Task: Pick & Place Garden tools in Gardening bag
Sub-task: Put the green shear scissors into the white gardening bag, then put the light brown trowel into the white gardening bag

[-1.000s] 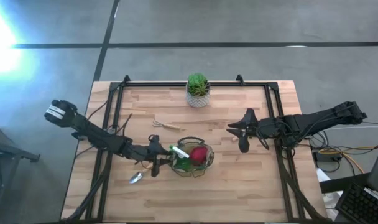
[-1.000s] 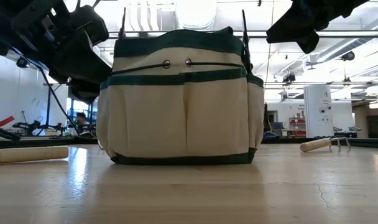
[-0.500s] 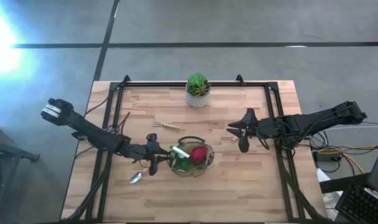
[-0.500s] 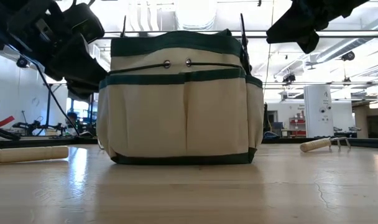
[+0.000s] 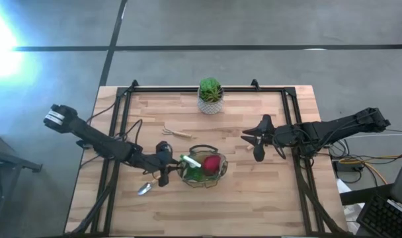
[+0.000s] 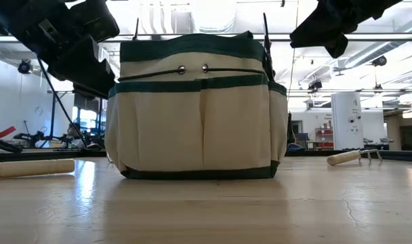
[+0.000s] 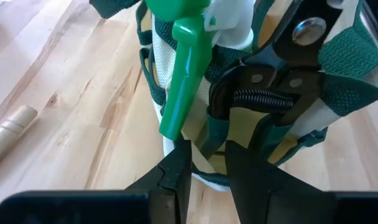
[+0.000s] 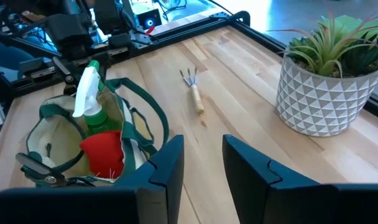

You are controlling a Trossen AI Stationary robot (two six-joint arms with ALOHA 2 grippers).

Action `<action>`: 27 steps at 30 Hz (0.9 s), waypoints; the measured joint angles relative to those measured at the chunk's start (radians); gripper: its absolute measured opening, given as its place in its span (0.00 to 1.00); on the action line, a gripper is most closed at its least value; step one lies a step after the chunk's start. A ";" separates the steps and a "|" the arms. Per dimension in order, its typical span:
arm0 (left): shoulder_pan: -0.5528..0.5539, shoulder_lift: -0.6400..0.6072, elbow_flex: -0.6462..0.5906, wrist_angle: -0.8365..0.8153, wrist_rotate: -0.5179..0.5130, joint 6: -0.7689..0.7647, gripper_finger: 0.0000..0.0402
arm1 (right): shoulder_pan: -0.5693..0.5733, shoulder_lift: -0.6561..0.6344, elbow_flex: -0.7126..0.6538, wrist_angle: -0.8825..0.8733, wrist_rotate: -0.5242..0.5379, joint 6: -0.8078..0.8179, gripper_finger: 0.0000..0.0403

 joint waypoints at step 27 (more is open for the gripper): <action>0.000 -0.219 0.075 -0.444 -0.076 -0.115 0.25 | 0.000 0.000 -0.001 -0.006 -0.002 0.000 0.26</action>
